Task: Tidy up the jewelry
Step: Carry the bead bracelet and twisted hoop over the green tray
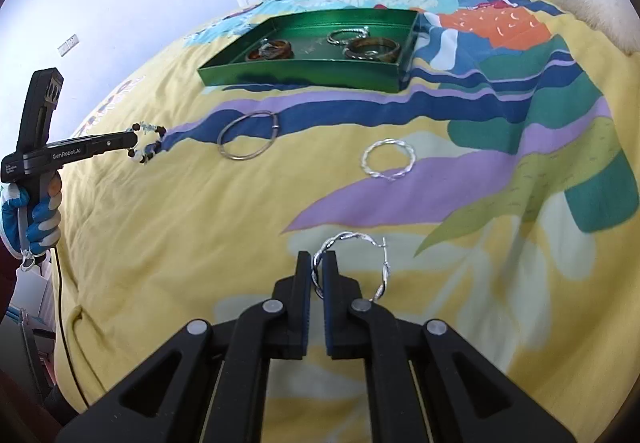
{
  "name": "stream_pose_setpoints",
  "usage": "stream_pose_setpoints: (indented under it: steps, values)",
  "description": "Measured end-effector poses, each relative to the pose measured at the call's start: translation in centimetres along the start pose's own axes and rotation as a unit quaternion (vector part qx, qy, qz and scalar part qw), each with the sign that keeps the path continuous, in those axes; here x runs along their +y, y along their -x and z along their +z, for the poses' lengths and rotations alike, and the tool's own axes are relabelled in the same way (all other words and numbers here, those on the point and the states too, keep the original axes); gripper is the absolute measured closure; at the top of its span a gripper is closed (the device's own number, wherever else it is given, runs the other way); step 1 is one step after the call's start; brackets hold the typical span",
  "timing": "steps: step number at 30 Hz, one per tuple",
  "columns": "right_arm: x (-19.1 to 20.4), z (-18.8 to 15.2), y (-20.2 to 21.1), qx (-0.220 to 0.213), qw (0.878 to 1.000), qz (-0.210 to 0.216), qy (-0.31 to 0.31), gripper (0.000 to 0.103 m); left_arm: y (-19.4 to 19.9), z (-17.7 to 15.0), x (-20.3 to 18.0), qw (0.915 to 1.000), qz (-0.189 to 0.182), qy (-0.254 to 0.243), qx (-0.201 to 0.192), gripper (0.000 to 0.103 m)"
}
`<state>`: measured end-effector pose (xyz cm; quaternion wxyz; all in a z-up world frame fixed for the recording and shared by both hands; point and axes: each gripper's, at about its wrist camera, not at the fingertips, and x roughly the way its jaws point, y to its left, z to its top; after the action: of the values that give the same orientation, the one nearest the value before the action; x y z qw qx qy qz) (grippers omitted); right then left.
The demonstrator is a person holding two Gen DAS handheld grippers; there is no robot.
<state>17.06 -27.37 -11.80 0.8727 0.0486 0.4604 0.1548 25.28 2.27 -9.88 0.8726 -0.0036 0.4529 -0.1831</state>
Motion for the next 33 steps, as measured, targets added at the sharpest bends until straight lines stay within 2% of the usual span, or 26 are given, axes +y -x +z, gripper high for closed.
stream_pose_setpoints:
  steps: [11,18,26,33]
  values:
    - [3.8,-2.2,4.7,-0.036,0.999,0.008,0.002,0.098,5.7,-2.2,-0.8,0.9987,-0.027,0.014,-0.040,0.092]
    - [5.2,-2.1,6.9,-0.056,0.998,0.004,0.010,0.098,8.2,-2.5,-1.2,0.9972,-0.038,0.016,-0.062,0.092]
    - [6.0,0.8,8.9,-0.088,0.996,-0.003,0.018,0.098,9.9,-0.8,-1.2,0.9950,-0.048,0.018,-0.086,0.092]
    - [5.8,6.0,9.5,-0.116,0.993,-0.007,0.024,0.098,9.5,3.0,-1.5,0.9938,-0.045,0.016,-0.101,0.092]
